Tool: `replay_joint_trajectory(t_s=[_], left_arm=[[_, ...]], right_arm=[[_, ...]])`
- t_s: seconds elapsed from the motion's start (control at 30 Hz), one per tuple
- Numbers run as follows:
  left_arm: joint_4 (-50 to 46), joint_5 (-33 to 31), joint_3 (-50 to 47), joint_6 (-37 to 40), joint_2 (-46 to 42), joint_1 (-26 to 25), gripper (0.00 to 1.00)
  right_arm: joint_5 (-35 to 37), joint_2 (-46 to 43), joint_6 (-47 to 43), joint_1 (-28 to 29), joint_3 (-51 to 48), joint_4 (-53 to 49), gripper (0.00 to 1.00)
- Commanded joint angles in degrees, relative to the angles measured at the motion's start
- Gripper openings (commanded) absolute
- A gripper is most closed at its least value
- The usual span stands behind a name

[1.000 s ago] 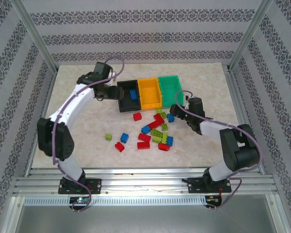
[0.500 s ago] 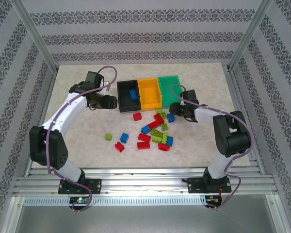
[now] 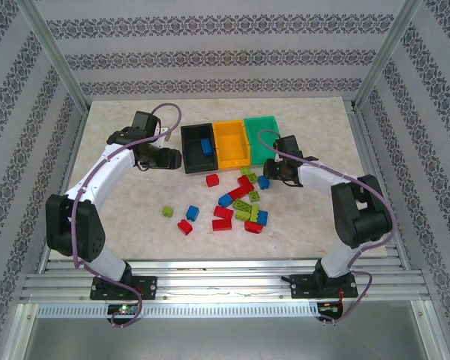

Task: Sort the legos into containers by color
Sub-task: Pick up the lego from the middle-right of the table, then place the lego in the container, then pick up the lego from the center of the table.

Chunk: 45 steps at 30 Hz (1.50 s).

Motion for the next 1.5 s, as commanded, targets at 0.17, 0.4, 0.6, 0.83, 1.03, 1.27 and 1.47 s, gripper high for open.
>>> replay_joint_trajectory(t_s=[0.17, 0.4, 0.6, 0.83, 1.03, 1.27, 1.47], left_arm=[[0.64, -0.93, -0.02, 1.31, 0.06, 0.60, 0.70], [1.34, -0.85, -0.46, 0.84, 0.82, 1.13, 0.70], [1.26, -2.26, -1.07, 1.20, 0.33, 1.27, 0.70], [1.57, -2.18, -1.25, 1.20, -0.23, 1.32, 0.70], [1.65, -1.61, -1.17, 1.20, -0.17, 1.34, 0.70], [1.78, -0.55, -1.12, 1.37, 0.15, 1.31, 0.70], [1.58, -0.55, -0.99, 1.50, 0.54, 1.32, 0.70]], right_arm=[[-0.31, -4.25, -0.24, 10.04, 10.50, -3.50, 0.25], [-5.29, 8.83, 1.46, 15.17, 28.46, -3.20, 0.30], [-11.07, 17.41, 1.58, 15.37, 41.39, -8.11, 0.53], [-7.26, 10.60, -0.96, 14.52, 28.41, -7.43, 0.54], [-4.34, 0.41, -1.51, 9.75, 11.03, -5.93, 0.54], [-4.91, -2.28, -2.06, 4.16, 1.97, -6.03, 0.52], [-5.38, 2.27, -3.76, 4.23, 3.72, -8.22, 0.51]])
